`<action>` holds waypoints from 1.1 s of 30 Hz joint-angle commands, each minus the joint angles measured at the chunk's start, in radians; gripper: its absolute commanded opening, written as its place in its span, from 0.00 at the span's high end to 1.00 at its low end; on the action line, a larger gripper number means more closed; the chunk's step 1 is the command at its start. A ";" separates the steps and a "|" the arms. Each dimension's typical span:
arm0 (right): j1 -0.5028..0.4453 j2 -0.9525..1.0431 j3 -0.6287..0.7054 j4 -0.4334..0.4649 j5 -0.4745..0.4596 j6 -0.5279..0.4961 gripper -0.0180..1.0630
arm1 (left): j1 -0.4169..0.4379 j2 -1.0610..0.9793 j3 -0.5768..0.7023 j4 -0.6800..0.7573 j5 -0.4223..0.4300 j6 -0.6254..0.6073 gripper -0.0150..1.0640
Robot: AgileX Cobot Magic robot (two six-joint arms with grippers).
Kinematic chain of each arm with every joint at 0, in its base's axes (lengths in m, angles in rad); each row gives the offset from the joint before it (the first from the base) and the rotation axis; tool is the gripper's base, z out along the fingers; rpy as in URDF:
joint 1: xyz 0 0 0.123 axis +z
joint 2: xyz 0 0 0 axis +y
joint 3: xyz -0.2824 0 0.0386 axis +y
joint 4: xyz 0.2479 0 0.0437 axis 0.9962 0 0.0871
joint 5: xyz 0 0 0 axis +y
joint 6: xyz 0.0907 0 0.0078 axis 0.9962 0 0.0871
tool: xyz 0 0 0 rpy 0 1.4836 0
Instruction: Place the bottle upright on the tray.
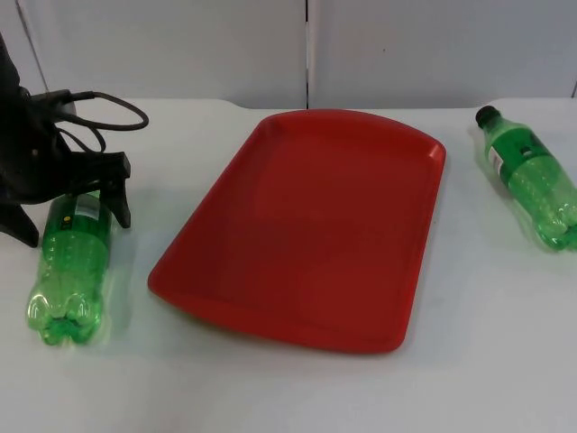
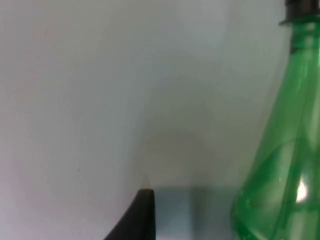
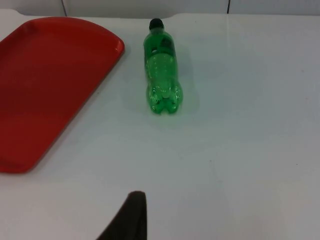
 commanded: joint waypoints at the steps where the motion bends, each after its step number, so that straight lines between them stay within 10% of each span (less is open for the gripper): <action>1: -0.007 -0.004 0.001 0.001 -0.006 0.000 0.01 | -0.004 0.039 0.008 -0.010 -0.007 0.004 0.03; 9: -0.007 -0.004 0.001 0.001 -0.006 0.000 0.01 | -0.004 0.039 0.008 -0.017 0.020 -0.007 0.44; 13: -0.007 -0.004 0.001 0.001 -0.006 0.000 0.01 | -0.004 0.039 0.008 -0.017 0.022 -0.019 0.91; 15: -0.007 -0.004 0.001 0.001 -0.006 0.000 0.01 | -0.004 0.039 0.008 -0.029 0.022 -0.020 0.99; 33: -0.007 -0.004 0.001 0.001 -0.006 0.000 0.01 | -0.004 -0.113 0.008 -0.115 0.030 0.019 0.99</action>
